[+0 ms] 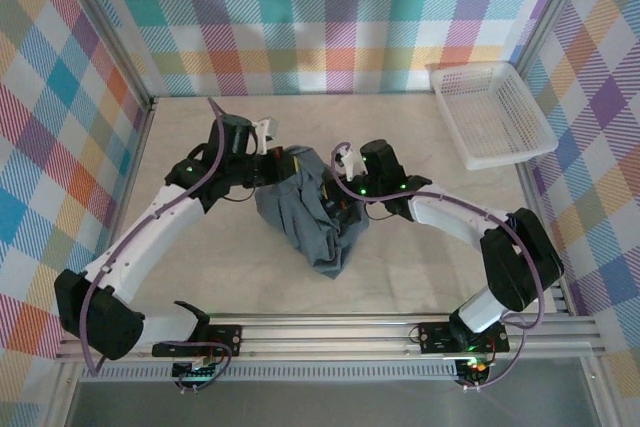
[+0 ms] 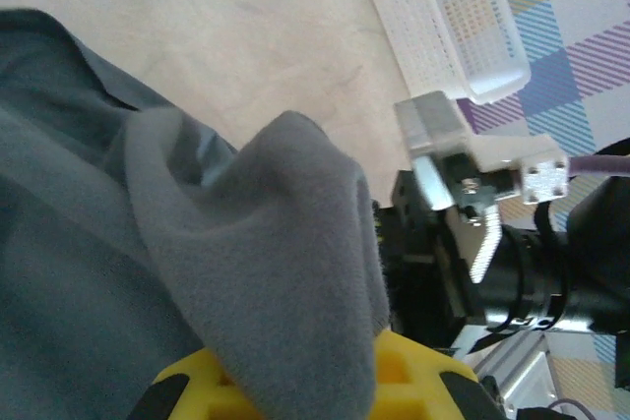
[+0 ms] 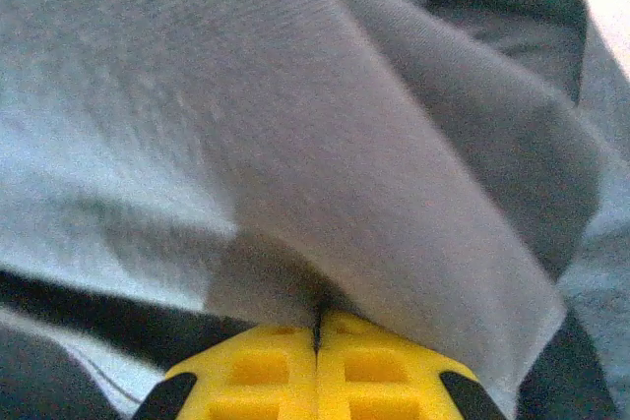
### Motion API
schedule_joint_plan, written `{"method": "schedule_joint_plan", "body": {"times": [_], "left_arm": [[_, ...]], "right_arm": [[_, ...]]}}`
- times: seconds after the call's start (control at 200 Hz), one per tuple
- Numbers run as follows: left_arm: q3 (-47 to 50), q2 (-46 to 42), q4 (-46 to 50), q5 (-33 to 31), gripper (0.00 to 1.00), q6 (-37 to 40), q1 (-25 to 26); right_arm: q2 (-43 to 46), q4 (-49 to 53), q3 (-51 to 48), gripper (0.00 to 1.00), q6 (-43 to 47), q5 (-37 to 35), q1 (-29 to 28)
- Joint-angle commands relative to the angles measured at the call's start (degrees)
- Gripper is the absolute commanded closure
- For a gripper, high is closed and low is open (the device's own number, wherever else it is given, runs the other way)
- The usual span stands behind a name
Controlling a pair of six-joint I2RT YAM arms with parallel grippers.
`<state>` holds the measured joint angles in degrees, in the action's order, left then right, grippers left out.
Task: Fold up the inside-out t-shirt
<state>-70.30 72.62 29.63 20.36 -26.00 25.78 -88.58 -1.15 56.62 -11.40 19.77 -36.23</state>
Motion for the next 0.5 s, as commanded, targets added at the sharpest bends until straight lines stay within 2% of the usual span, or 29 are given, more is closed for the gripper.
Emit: {"method": "schedule_joint_plan", "body": {"times": [0.0, 0.075, 0.21, 0.255, 0.325, 0.365, 0.435, 0.495], "left_arm": [[-0.21, -3.33, 4.28, -2.37, 1.00, 3.90, -3.43], [1.12, -3.00, 6.17, -4.70, 1.00, 6.05, -4.90], [4.16, -2.14, 4.54, -2.66, 1.00, 7.76, -6.00], [4.74, -1.93, 4.34, -3.57, 0.88, 8.22, -6.00], [5.56, -2.64, 5.18, -7.27, 0.60, 9.64, -6.00], [6.01, -3.65, 6.24, -9.99, 0.49, 10.65, -6.00], [7.40, -6.67, 7.62, -13.23, 0.38, 12.80, -5.98], [9.39, -10.01, 7.65, -13.14, 0.34, 12.72, -5.79]], "right_arm": [[5.73, 0.88, 2.00, 1.00, 1.39, 4.93, 0.10], [10.00, 0.57, 1.56, 1.00, -0.27, 8.32, 0.12], [14.96, -1.86, 0.46, 1.00, -5.12, 9.86, 0.60], [15.41, -2.47, 0.98, 1.00, -6.97, 10.85, 0.68], [15.63, -3.08, 1.97, 1.00, -10.04, 11.43, 0.87], [15.54, -3.49, 2.41, 1.00, -11.58, 11.22, 1.04], [15.11, -3.64, 3.09, 1.00, -13.60, 11.03, 1.42], [14.54, -2.94, 3.69, 1.00, -13.99, 10.34, 1.49]]}}
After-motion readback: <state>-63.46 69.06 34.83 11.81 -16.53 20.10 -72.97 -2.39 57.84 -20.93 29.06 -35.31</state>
